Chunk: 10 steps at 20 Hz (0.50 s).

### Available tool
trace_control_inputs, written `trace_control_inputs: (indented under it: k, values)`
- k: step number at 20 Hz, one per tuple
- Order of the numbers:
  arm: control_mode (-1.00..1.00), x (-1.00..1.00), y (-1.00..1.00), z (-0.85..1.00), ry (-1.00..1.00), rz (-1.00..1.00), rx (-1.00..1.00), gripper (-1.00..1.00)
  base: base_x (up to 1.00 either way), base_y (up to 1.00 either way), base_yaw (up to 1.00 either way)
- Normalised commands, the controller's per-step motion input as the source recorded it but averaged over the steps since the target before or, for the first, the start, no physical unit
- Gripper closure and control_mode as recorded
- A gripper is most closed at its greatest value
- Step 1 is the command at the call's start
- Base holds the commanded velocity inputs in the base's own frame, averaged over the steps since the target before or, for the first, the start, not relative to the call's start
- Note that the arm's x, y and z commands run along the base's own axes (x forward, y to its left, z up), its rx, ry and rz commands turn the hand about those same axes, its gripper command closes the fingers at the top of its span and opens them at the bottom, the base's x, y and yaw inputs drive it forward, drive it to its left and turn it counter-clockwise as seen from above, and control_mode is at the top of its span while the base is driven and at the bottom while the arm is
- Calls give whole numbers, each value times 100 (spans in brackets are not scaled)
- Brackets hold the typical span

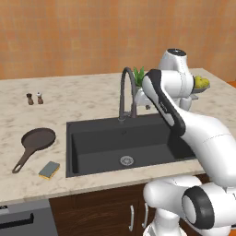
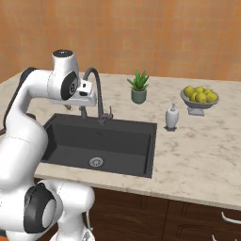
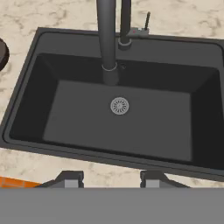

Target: Pick the pan and sponge and place them into the sink. Then turn on the water.

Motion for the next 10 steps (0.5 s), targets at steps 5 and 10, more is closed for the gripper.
trace_control_inputs:
  k: [5, 10]
  values:
    - [-100, -28, 59, -10, 0, 0, 0, -100, 0, 0, 0]
    - [-100, -11, 100, -16, 0, 0, 0, -100, 0, 0, 0]
